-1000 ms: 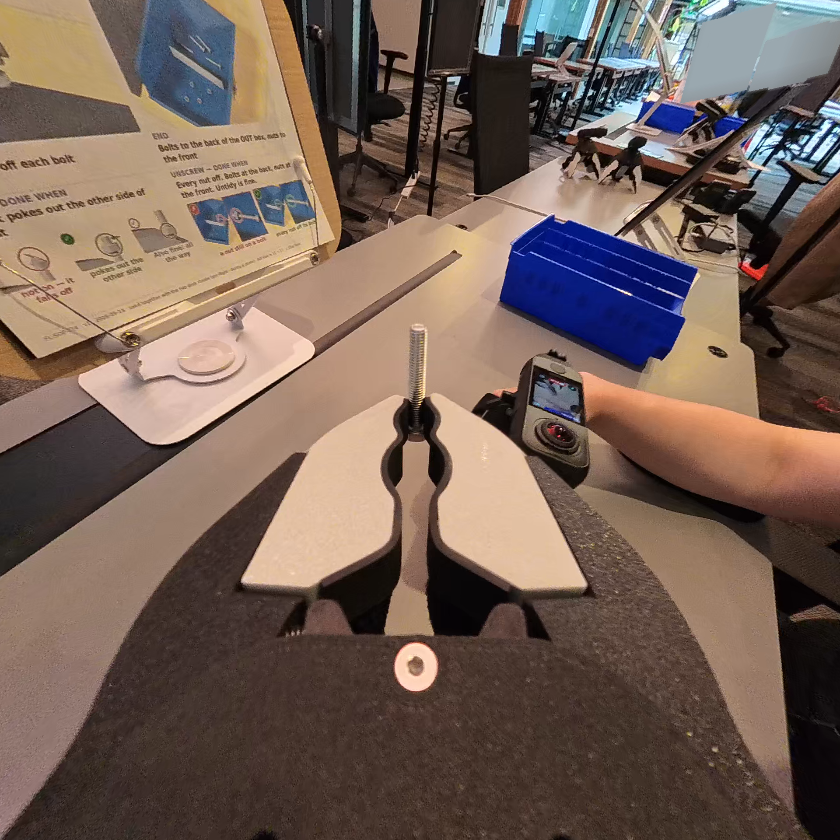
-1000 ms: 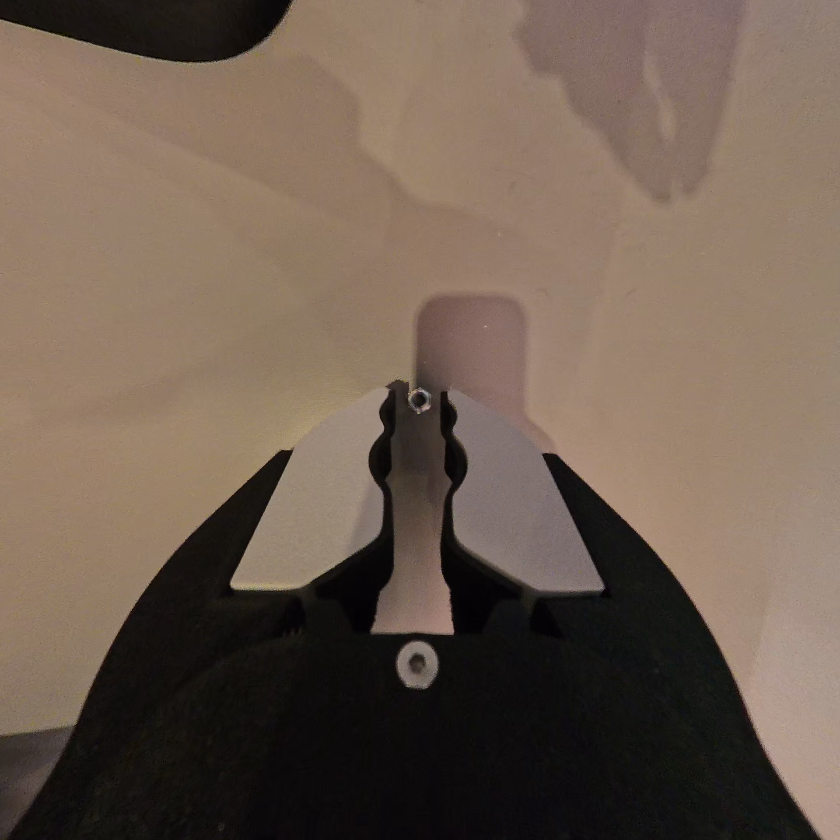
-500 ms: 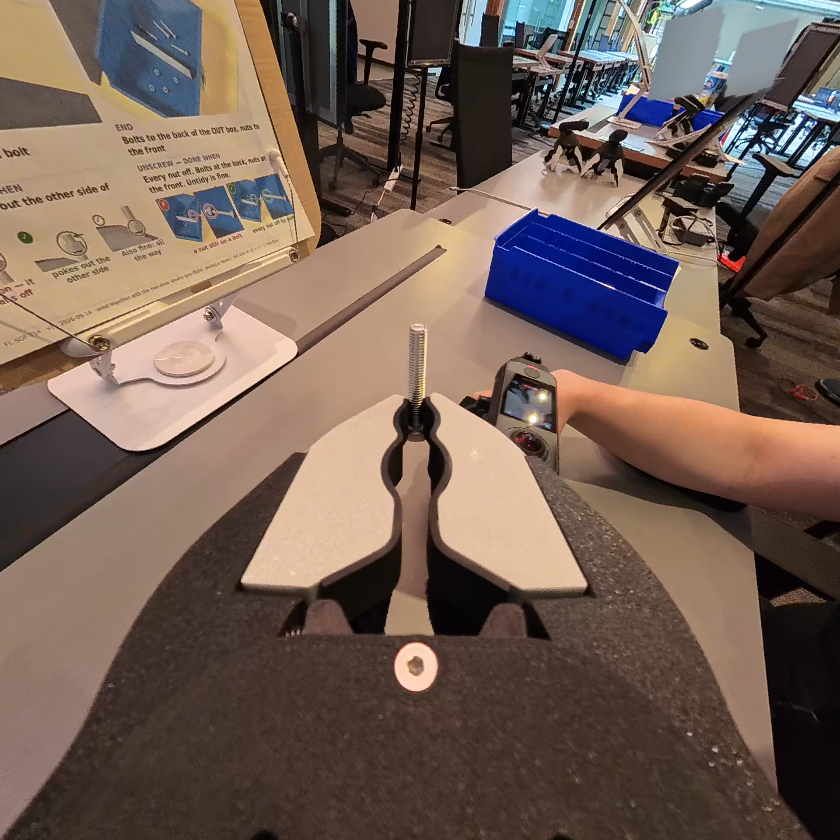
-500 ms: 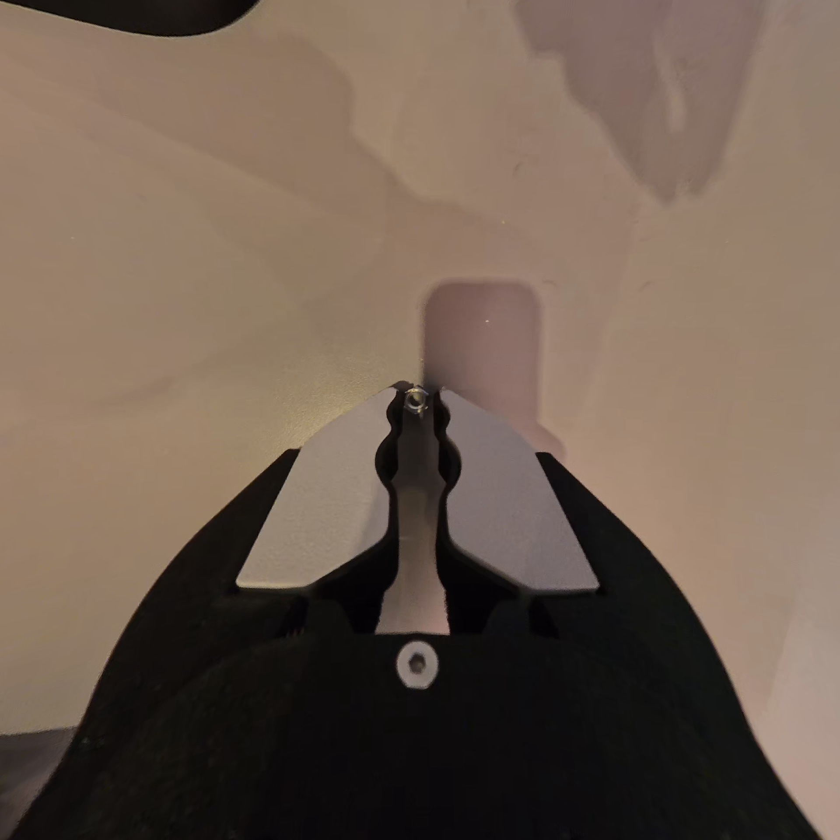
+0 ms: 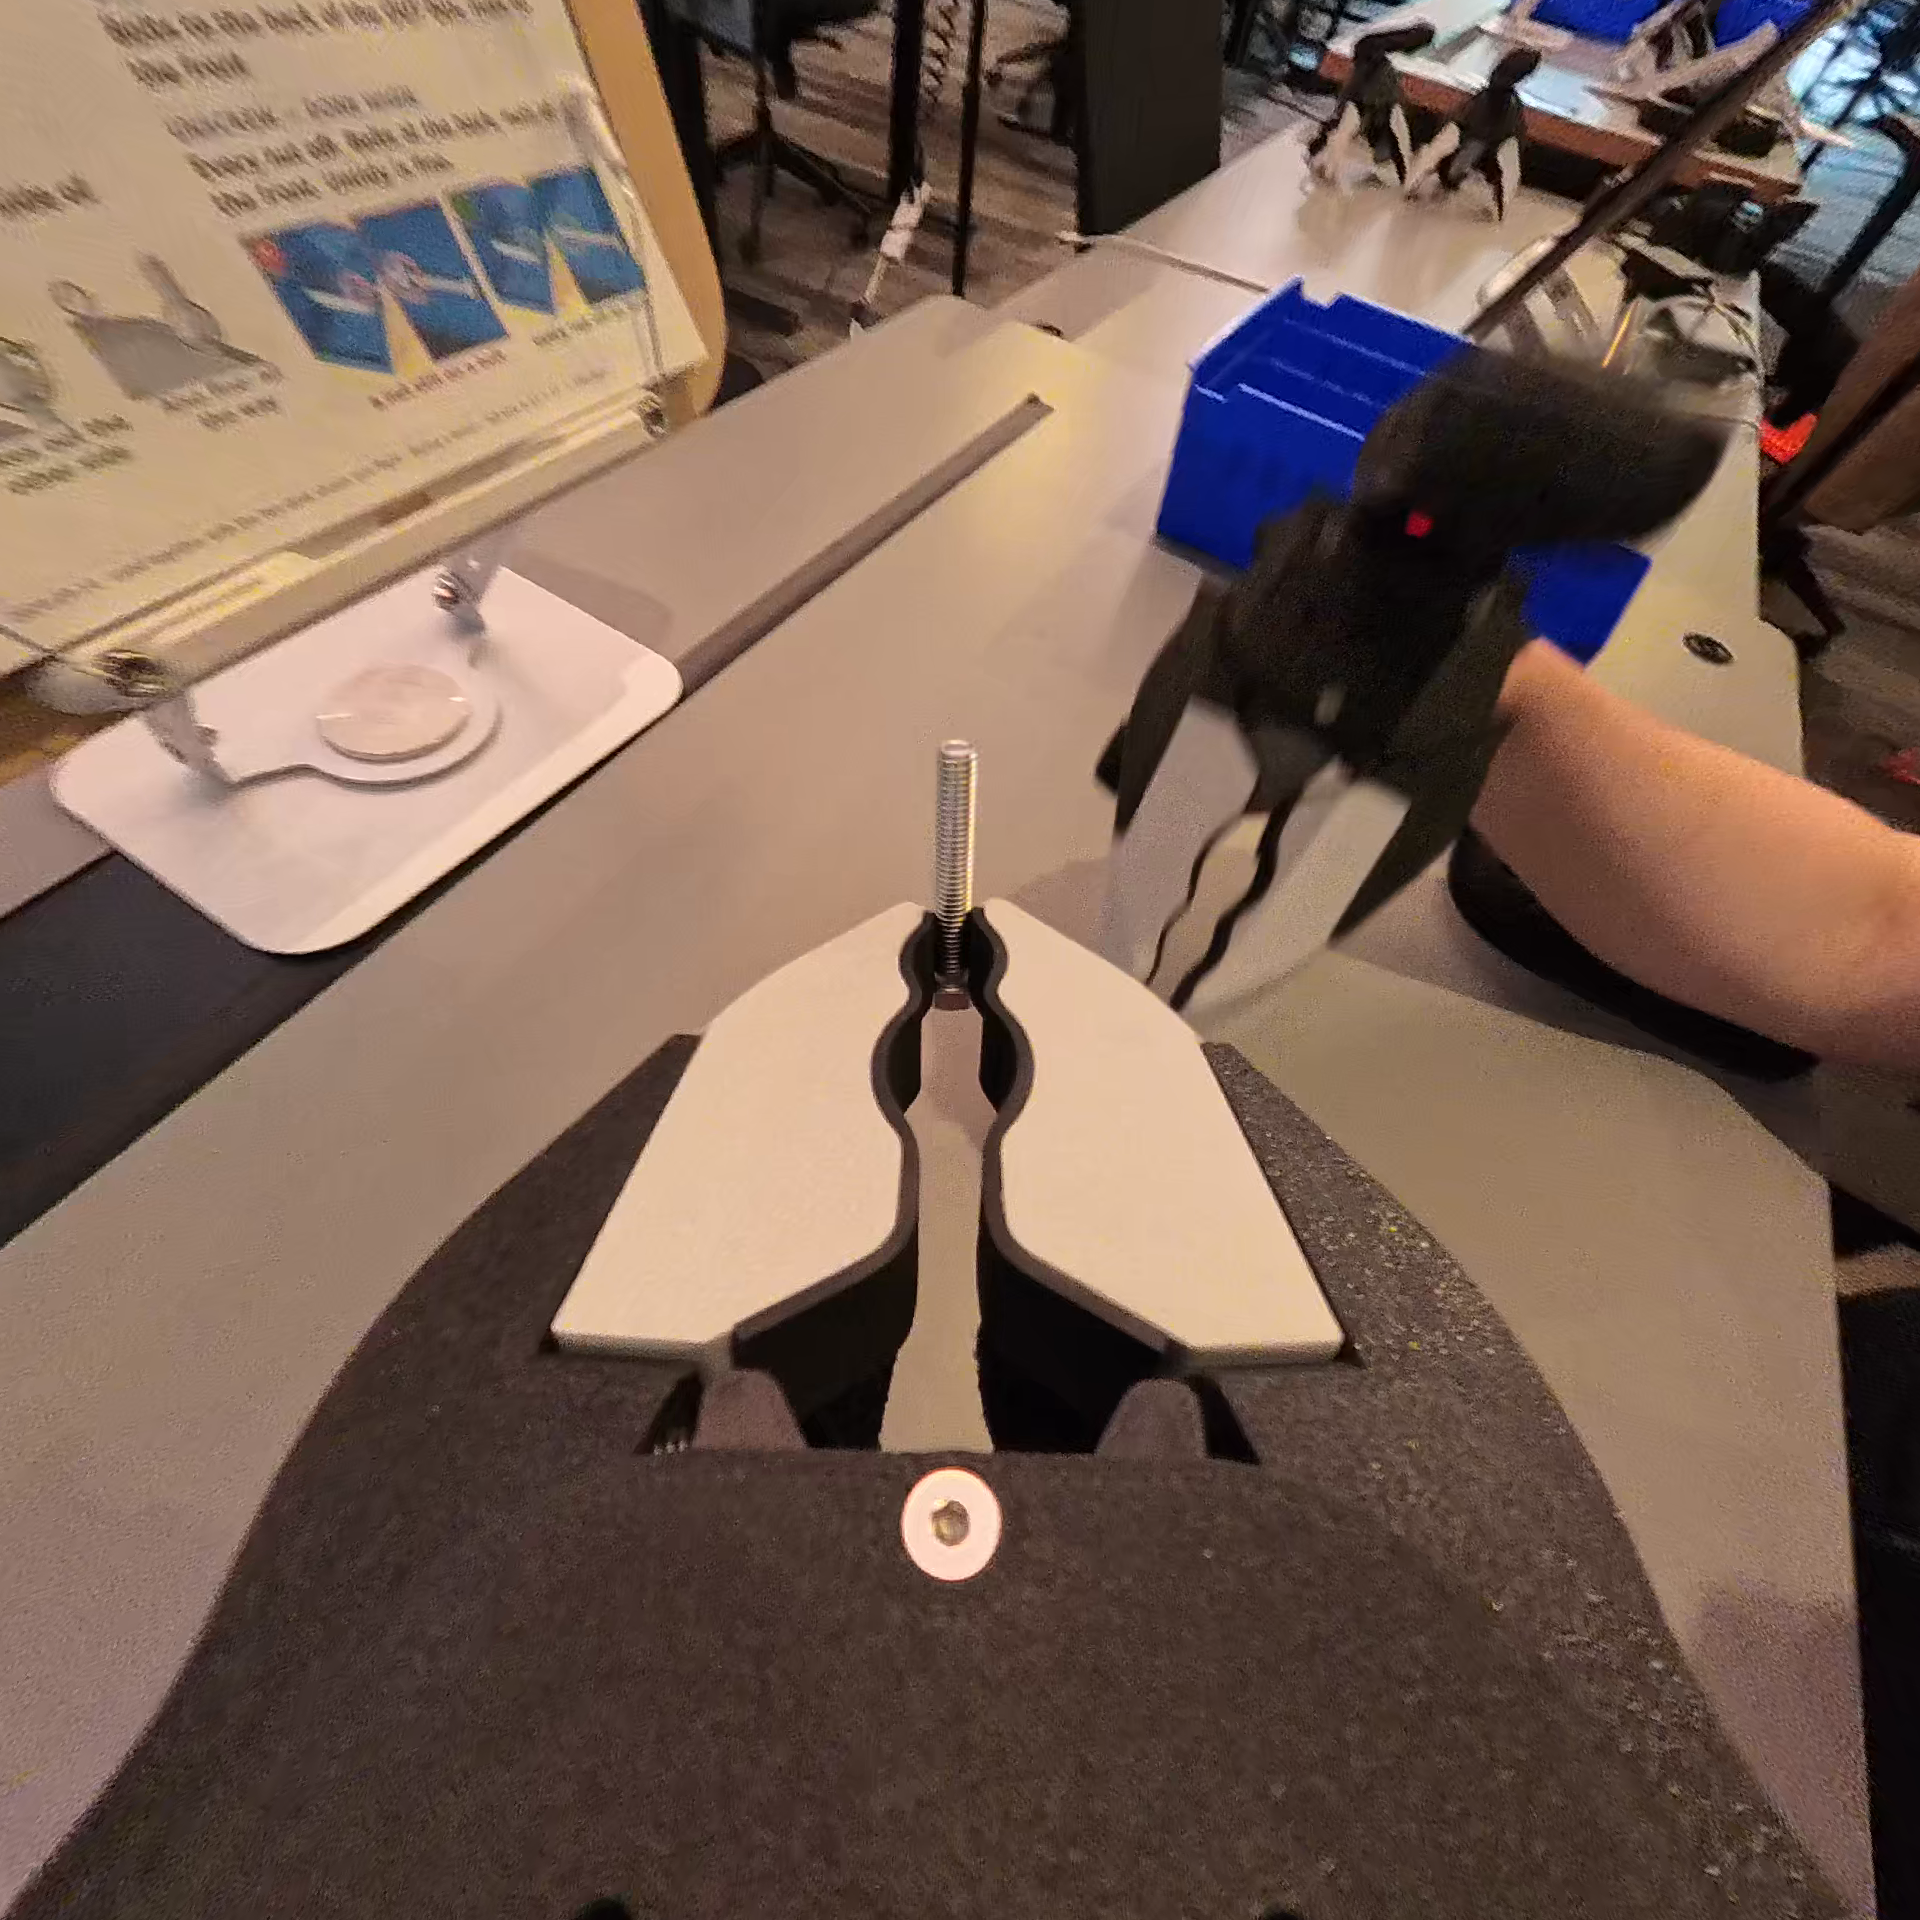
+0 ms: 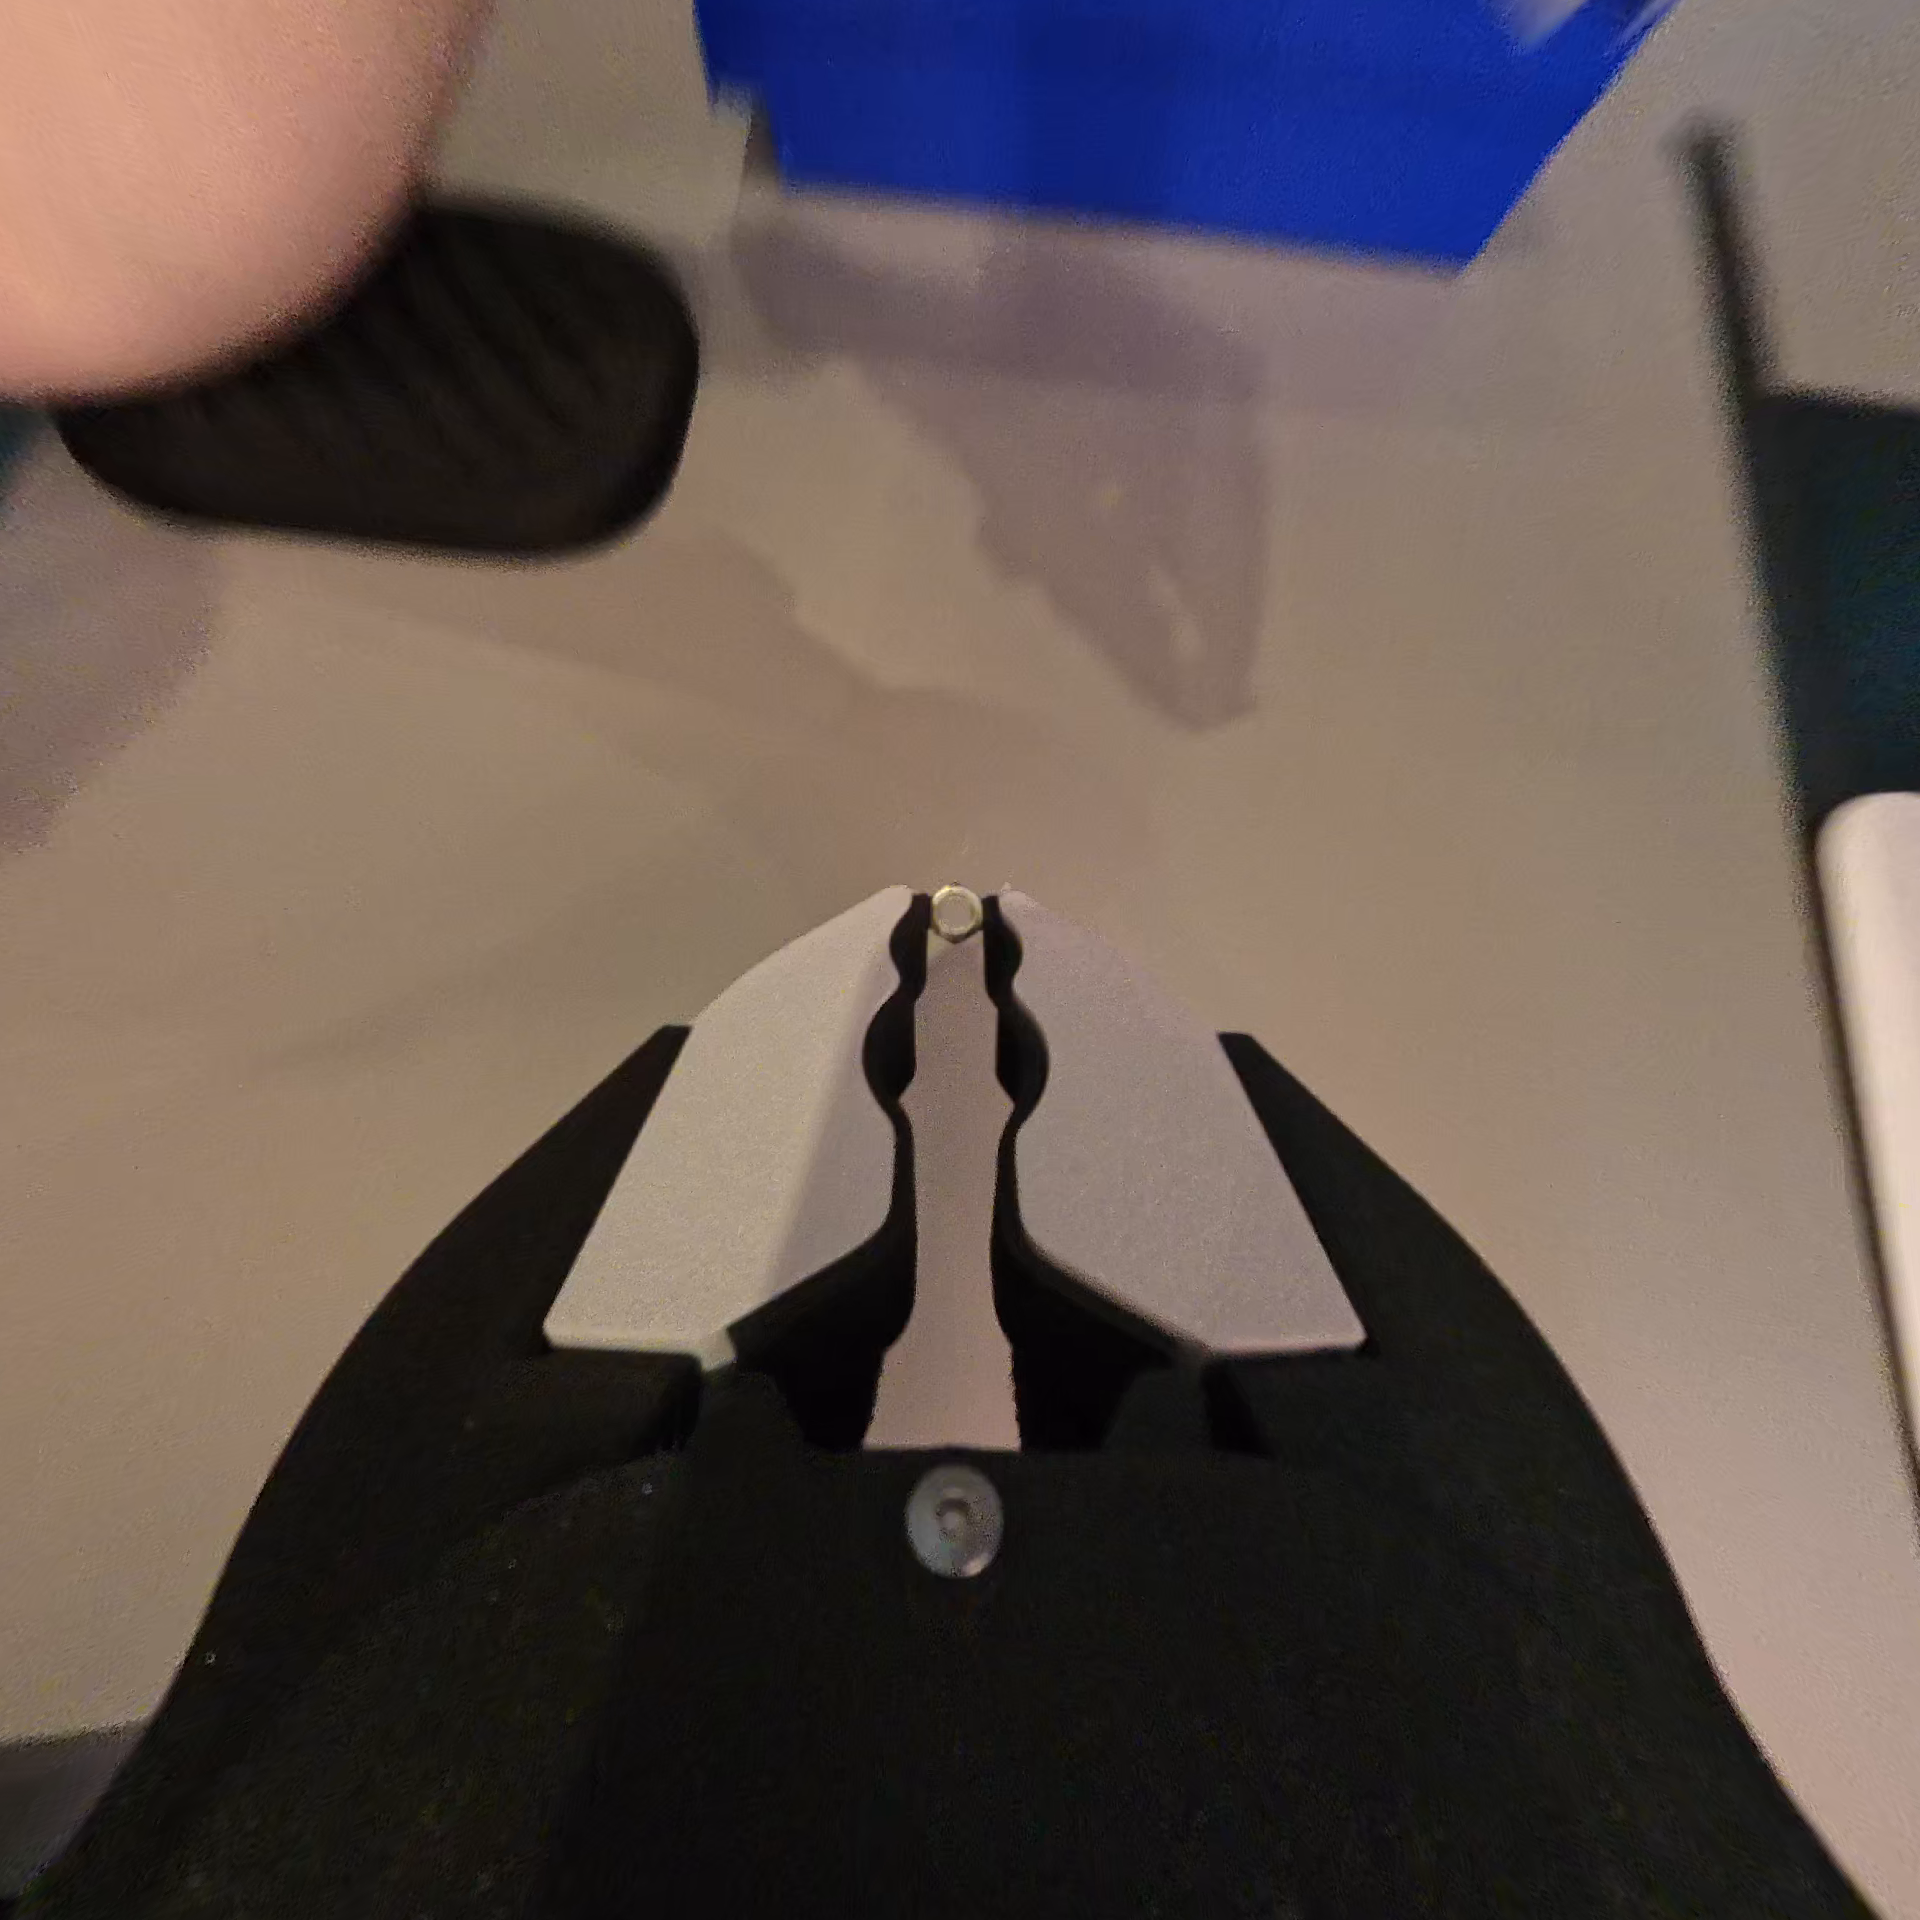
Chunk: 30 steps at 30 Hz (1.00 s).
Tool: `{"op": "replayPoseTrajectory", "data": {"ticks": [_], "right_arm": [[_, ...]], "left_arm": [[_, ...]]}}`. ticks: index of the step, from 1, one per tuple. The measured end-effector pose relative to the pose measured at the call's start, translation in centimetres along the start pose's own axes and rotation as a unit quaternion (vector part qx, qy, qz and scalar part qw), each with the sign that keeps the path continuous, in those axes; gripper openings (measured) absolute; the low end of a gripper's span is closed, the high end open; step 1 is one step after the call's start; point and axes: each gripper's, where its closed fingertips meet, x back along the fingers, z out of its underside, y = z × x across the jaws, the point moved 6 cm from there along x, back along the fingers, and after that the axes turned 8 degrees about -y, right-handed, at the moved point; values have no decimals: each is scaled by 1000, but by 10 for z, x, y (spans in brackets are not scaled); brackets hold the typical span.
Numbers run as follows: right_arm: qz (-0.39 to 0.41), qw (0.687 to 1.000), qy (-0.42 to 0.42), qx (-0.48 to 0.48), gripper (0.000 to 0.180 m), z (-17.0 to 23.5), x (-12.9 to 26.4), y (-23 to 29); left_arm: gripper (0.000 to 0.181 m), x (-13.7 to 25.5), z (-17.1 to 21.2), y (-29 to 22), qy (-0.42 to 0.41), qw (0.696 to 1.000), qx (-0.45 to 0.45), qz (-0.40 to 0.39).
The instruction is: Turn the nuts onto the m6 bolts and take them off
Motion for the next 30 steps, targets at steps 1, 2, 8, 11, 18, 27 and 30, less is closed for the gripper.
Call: {"op": "replayPoseTrajectory", "data": {"ticks": [1, 2, 8, 11, 18, 27, 30], "right_arm": [[18, 999, -37, -13, 10, -11, 19, -3], [33, 996, -72, -30, 10, -21, 37, -5], [61, 974, -190, -110, 9, -43, 110, -6], [64, 977, -173, -107, 9, -39, 113, -5], [0, 994, -104, -27, 10, -20, 94, 10], [-33, 995, -99, 1, 10, -10, 78, 10], [-36, 995, -93, 6, 10, -7, 76, 10]], "left_arm": [[5, -7, 4, -1, 7, 1000, 2, 13], [5, -15, 7, -4, 12, 999, 5, 32], [5, -61, 24, -31, 21, 989, 25, 145], [5, -76, 35, -41, 55, 987, 2, 154], [5, -85, 49, -61, 122, 975, -84, 168], [5, -84, 55, -74, 163, 962, -131, 177], [5, -85, 54, -74, 158, 962, -128, 180]]}}
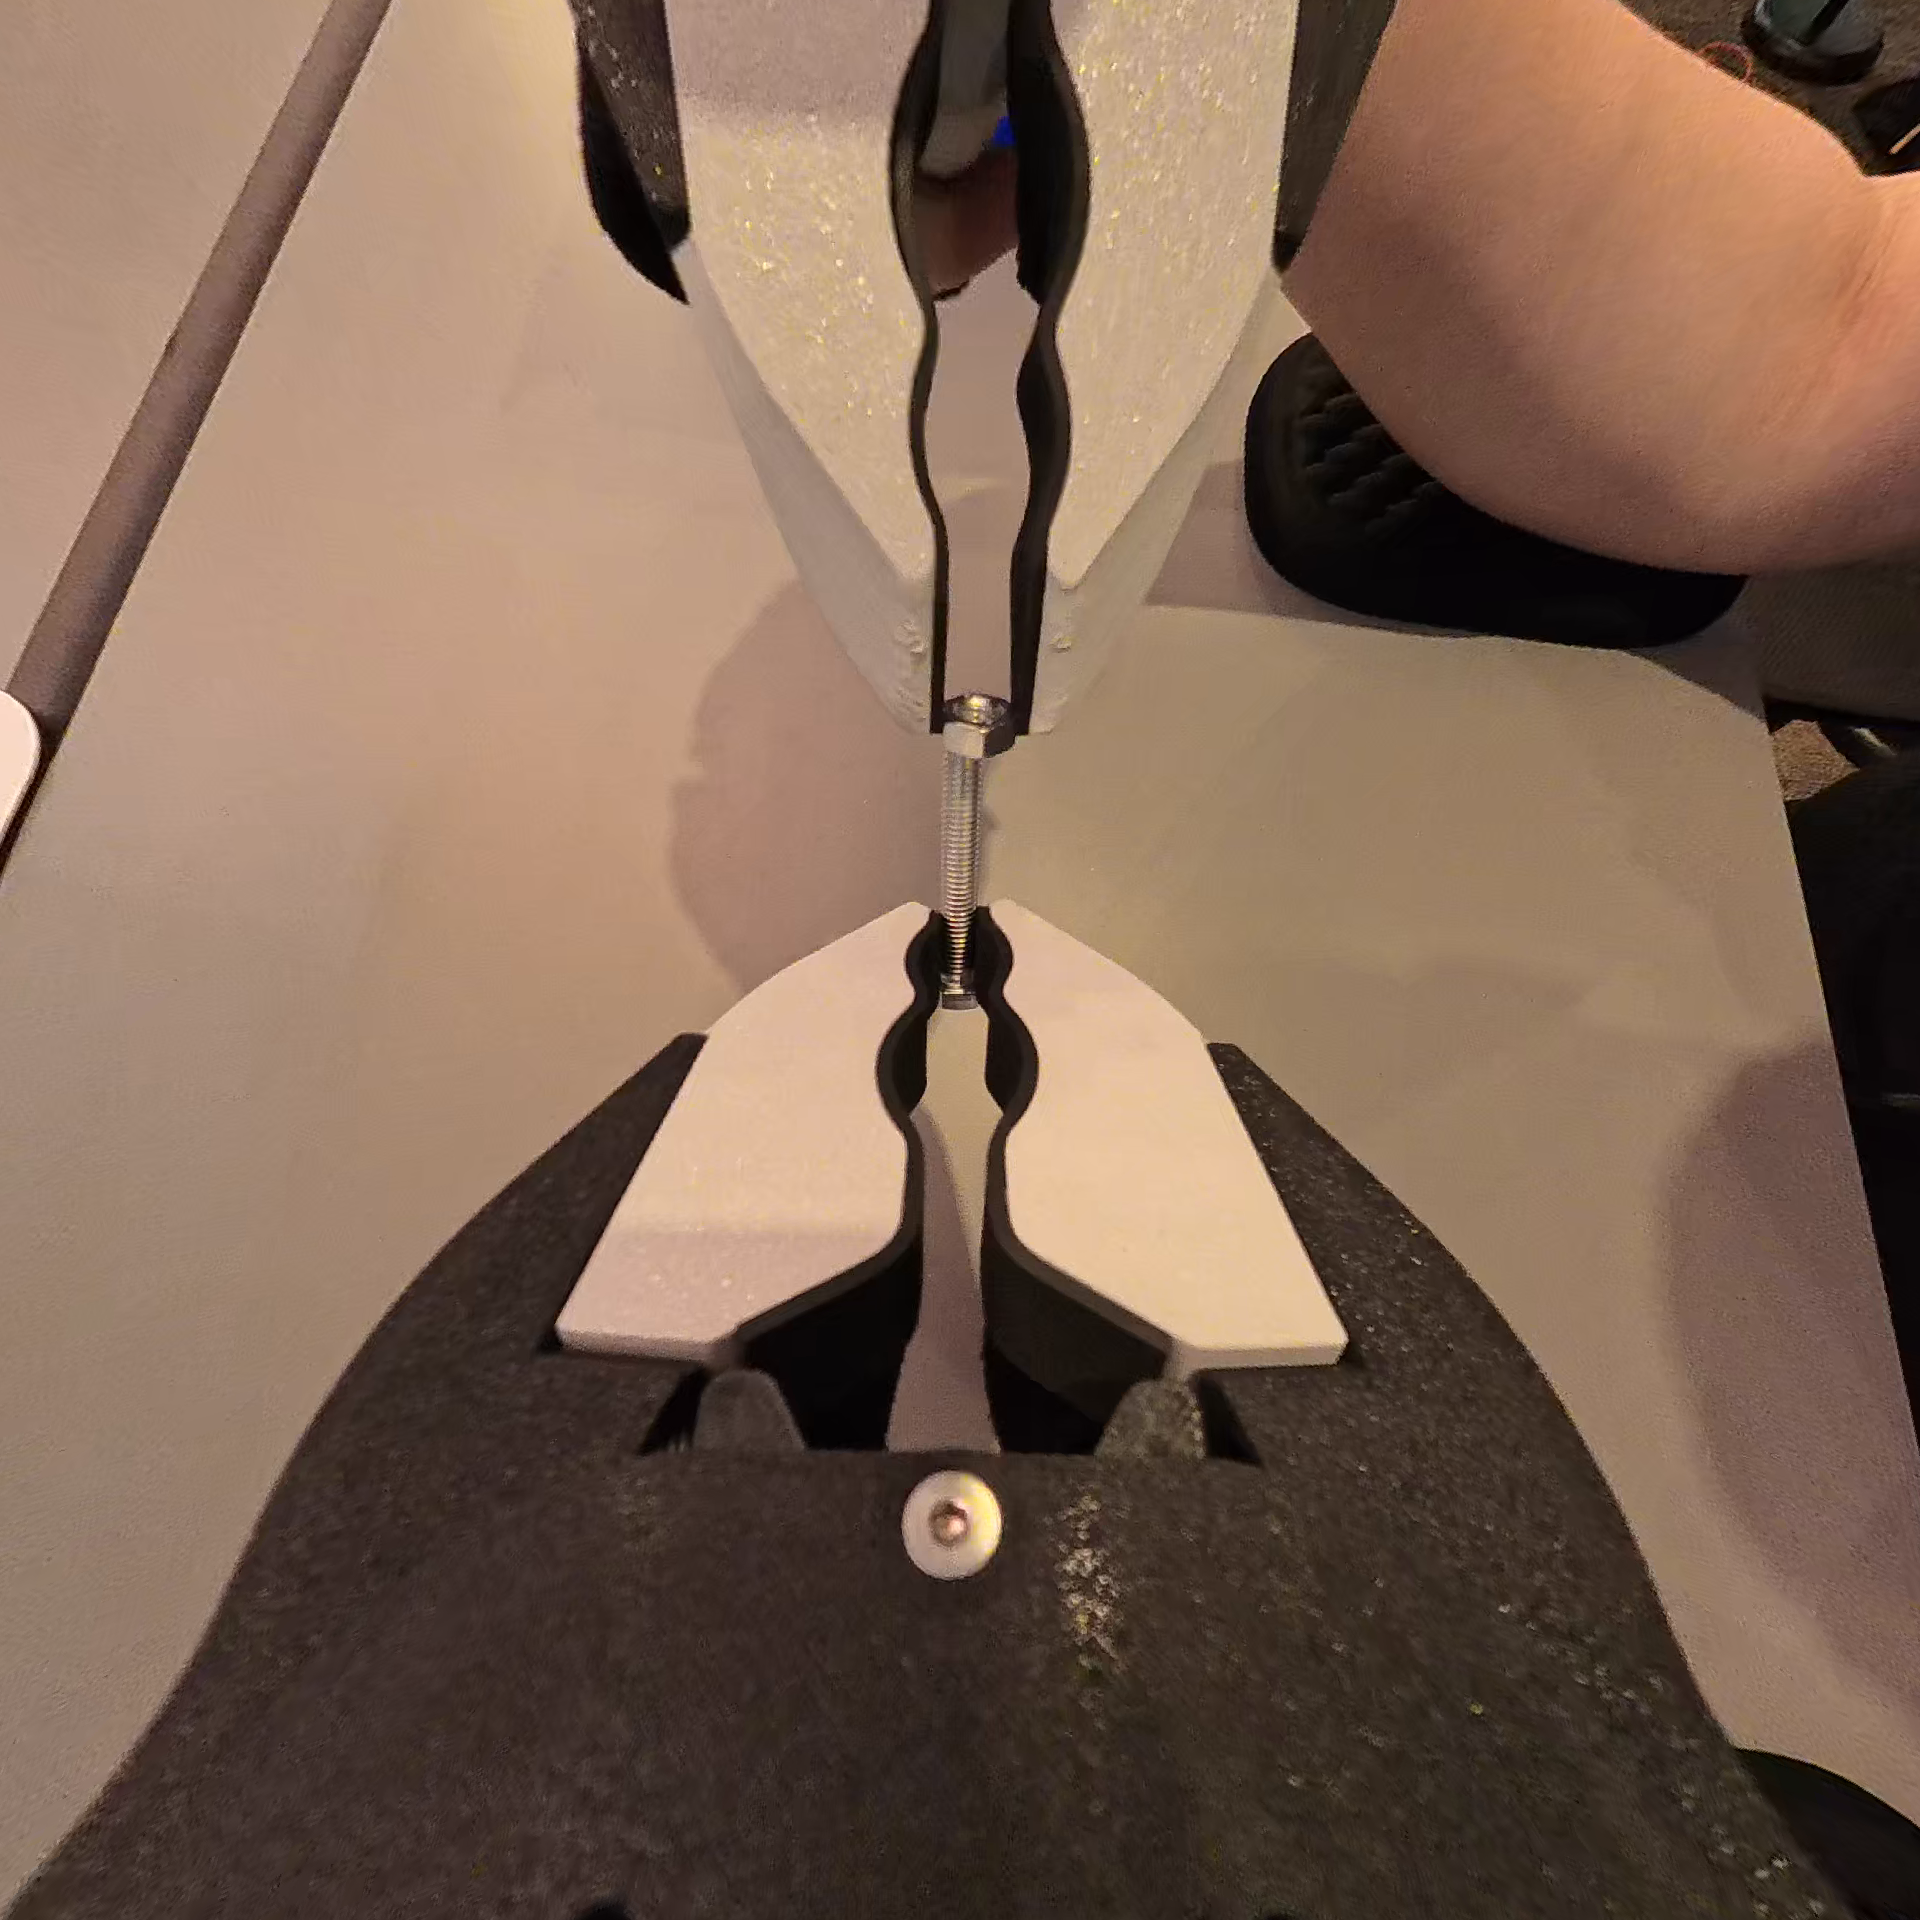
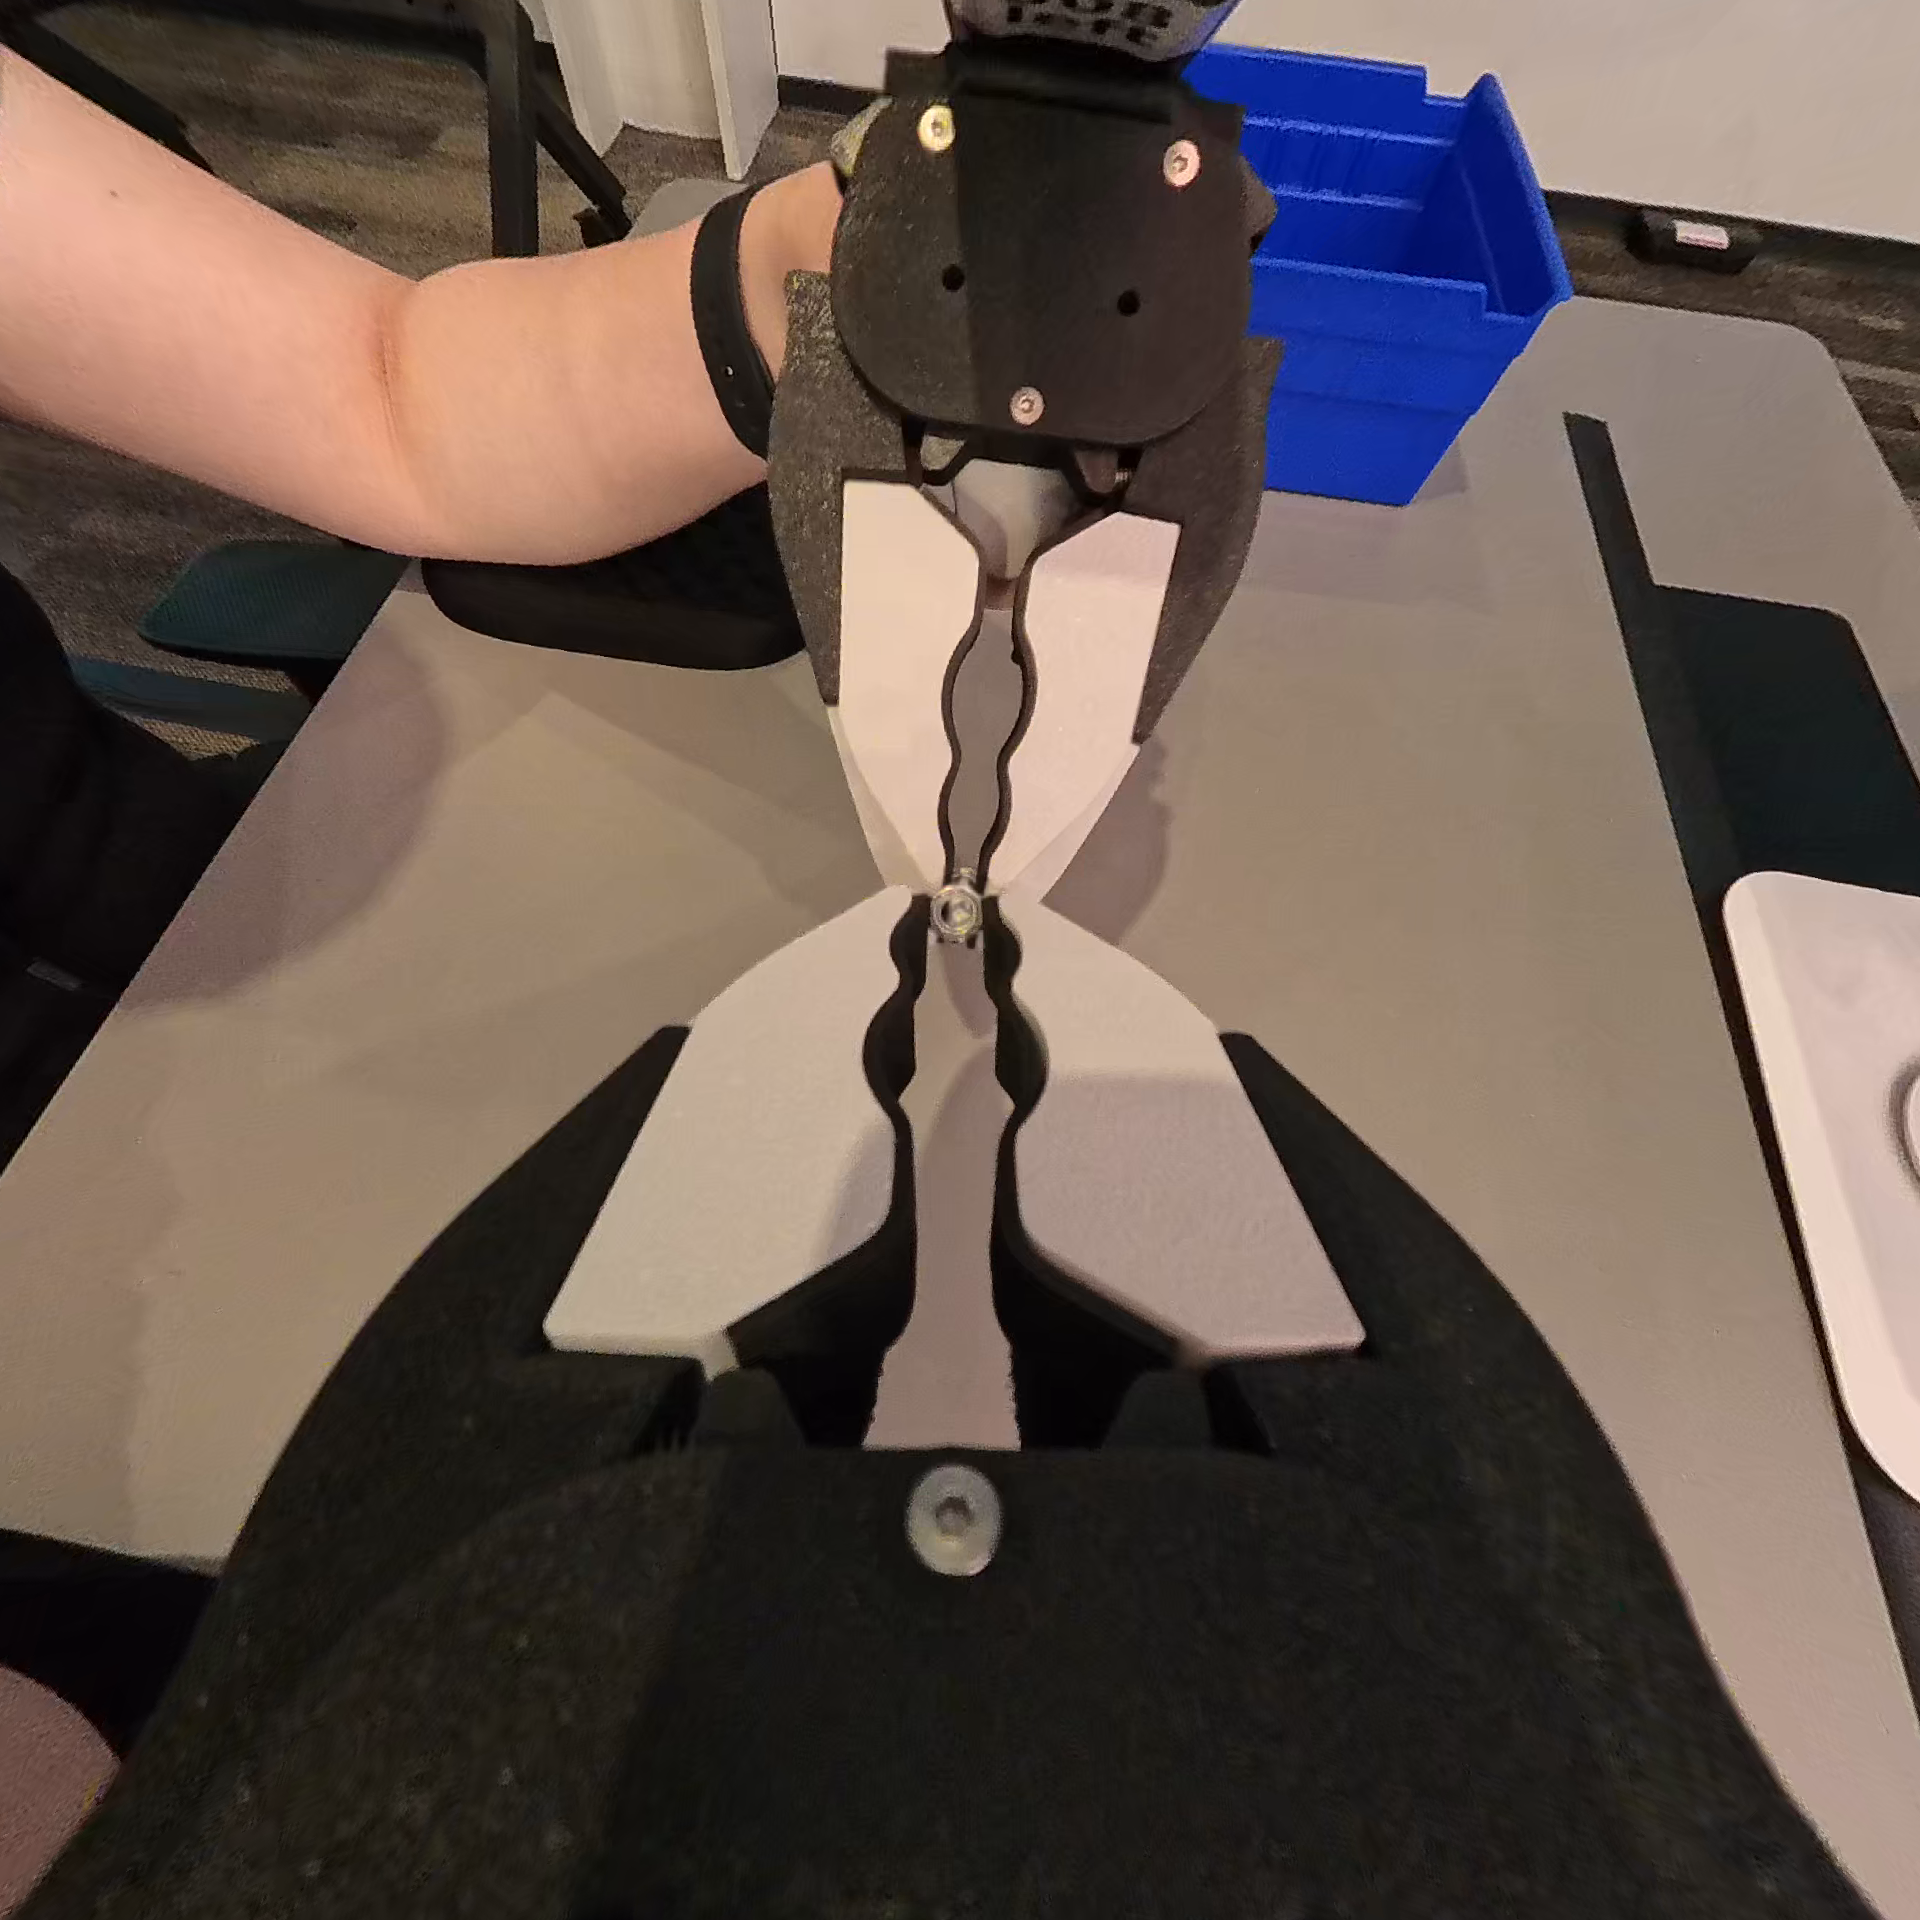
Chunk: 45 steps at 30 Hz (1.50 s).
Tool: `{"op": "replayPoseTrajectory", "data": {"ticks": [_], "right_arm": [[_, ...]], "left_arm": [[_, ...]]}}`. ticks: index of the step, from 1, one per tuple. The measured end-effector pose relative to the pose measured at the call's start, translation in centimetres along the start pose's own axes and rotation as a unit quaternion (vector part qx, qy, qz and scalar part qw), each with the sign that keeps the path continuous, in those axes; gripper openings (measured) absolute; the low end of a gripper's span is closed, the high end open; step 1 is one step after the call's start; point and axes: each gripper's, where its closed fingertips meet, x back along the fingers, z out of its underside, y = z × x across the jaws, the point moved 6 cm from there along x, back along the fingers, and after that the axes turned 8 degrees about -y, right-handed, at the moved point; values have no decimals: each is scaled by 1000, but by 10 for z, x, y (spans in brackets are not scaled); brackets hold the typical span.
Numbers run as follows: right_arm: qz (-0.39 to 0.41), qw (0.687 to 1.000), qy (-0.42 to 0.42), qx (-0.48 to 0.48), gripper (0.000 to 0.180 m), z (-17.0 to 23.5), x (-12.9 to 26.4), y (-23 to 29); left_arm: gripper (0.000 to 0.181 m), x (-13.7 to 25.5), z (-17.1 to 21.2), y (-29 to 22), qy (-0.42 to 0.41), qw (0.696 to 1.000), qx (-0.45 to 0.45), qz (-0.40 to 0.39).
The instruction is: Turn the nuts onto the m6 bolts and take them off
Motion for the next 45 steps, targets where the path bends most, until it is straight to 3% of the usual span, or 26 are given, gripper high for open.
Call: {"op": "replayPoseTrajectory", "data": {"ticks": [15, 22, 31, 45], "right_arm": [[-4, 999, -23, 24, 10, -6, 3, 3], [-26, 995, -89, 19, 9, -16, 9, 6], [50, 989, -83, -112, 9, -18, 5, -21], [125, 929, -89, -337, 9, -3, -17, -47]], "left_arm": [[5, 6, -7, -4, -35, 999, 9, 27], [5, 14, -17, -9, -84, 995, 21, 58], [5, 21, -19, 9, -51, 992, 91, -68], [5, 22, -7, 27, 92, 956, 22, -279]]}}
